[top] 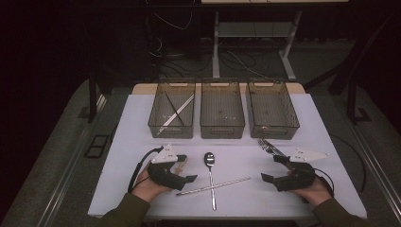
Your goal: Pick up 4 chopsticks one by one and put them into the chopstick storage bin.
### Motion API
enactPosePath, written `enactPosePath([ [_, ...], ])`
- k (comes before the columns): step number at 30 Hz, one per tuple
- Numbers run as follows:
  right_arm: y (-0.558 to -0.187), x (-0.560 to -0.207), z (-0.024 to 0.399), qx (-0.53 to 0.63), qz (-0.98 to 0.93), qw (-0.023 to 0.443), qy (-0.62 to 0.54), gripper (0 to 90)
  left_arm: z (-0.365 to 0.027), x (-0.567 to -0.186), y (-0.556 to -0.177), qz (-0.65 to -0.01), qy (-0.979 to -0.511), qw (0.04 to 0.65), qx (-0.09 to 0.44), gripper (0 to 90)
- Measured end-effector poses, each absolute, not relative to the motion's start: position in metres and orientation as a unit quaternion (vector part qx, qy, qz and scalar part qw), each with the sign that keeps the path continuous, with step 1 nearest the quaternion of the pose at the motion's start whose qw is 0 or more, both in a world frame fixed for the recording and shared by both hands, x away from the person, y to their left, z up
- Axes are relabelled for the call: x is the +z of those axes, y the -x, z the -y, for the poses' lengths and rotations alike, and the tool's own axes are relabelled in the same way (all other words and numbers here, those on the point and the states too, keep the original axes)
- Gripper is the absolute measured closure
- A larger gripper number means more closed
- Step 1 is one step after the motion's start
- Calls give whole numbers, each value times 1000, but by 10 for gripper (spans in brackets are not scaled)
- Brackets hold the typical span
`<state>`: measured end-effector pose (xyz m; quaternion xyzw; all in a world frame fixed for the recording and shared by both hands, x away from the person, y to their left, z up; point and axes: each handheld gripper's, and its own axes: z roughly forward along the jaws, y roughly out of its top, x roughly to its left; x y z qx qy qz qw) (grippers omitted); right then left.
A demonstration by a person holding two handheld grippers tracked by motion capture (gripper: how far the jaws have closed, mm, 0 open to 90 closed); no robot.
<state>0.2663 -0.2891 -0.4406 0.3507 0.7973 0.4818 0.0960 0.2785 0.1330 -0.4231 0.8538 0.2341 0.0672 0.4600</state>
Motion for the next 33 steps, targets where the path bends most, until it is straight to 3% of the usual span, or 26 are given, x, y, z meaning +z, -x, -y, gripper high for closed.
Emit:
enactPosePath([
  [20, -266, -441, 288, 480, -798, 96, -351, 95, -107, -437, -267, -175, -888, 426, 3, 618],
  [33, -266, -441, 288, 480, -799, 97, -350, 95, -98, -443, -268, -168, -901, 399, -5, 758],
])
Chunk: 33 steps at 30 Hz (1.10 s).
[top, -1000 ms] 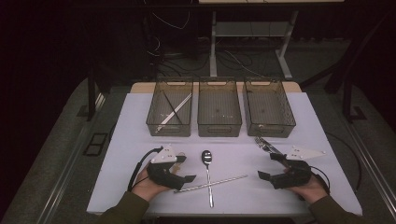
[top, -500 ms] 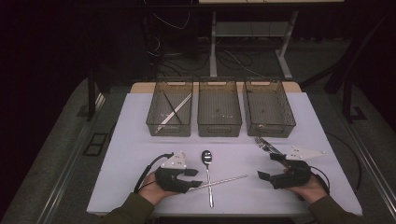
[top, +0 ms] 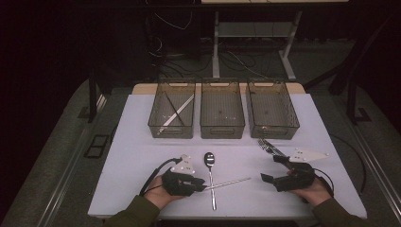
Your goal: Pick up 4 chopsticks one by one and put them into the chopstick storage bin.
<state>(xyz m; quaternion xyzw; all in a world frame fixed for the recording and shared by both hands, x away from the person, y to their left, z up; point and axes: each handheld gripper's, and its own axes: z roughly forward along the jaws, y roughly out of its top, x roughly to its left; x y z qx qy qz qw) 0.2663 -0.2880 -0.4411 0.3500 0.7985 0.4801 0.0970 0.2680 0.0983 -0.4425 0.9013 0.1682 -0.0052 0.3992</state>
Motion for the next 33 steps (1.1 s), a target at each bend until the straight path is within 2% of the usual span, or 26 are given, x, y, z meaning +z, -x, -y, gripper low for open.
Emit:
enactPosePath([
  [17, -266, -441, 288, 480, -798, 97, -351, 95, -90, -447, -266, -155, -914, 376, 6, 782],
  [26, -266, -441, 288, 480, -798, 97, -350, 95, -88, -447, -265, -150, -916, 371, 19, 831],
  [33, -266, -441, 288, 480, -799, 97, -350, 95, -89, -447, -268, -160, -915, 371, 3, 846],
])
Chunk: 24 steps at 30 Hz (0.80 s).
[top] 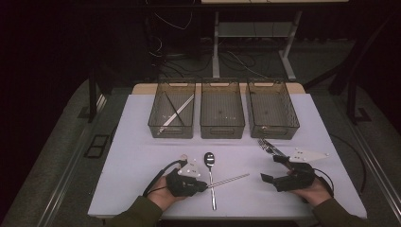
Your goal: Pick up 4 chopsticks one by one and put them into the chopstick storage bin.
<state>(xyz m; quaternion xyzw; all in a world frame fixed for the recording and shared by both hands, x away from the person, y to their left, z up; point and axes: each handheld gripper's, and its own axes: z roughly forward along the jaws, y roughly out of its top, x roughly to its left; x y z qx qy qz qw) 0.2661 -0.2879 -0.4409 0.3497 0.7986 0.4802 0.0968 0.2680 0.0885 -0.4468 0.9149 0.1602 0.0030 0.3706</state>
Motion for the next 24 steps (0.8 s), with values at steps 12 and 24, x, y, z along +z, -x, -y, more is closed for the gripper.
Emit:
enactPosePath([
  [12, -266, -441, 288, 481, -798, 97, -349, 95, -88, -443, -268, -157, -915, 371, 4, 850],
  [24, -266, -441, 288, 481, -799, 97, -349, 95, -99, -434, -271, -174, -902, 394, 8, 849],
])
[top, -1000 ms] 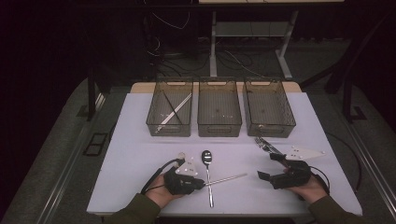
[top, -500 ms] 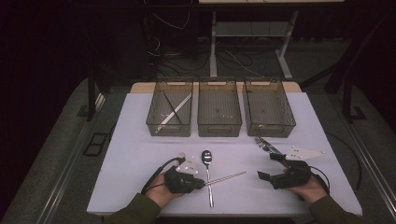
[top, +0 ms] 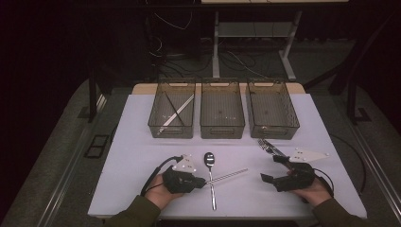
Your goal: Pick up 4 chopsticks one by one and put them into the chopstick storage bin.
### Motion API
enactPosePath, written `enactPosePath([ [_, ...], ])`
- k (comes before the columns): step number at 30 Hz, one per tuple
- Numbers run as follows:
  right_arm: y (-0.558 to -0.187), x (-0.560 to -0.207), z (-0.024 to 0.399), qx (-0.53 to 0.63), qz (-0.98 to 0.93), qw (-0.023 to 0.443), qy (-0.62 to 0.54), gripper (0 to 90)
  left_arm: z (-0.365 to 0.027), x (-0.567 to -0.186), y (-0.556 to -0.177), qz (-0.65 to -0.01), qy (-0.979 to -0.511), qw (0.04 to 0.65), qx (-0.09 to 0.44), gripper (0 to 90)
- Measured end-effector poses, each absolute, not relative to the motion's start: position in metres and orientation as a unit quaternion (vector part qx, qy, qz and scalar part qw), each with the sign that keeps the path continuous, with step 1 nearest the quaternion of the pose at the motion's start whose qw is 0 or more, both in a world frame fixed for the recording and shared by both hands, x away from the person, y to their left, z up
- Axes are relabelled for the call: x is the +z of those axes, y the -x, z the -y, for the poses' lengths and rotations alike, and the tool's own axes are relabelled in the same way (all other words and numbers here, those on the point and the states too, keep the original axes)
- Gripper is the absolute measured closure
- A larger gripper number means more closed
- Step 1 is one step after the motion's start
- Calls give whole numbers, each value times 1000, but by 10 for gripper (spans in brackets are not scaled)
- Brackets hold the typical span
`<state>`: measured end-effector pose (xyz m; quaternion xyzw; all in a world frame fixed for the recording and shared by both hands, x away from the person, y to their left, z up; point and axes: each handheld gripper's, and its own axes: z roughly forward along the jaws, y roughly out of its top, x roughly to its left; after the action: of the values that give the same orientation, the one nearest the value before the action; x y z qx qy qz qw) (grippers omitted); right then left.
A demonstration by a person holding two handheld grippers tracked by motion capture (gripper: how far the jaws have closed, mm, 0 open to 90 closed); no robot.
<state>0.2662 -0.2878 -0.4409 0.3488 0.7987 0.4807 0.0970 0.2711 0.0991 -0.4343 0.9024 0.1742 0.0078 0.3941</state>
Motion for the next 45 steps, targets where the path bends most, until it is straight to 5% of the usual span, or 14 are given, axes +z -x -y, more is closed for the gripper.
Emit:
enactPosePath([
  [45, -266, -441, 288, 481, -801, 96, -344, 95, -156, -398, -293, -257, -849, 456, 78, 849],
])
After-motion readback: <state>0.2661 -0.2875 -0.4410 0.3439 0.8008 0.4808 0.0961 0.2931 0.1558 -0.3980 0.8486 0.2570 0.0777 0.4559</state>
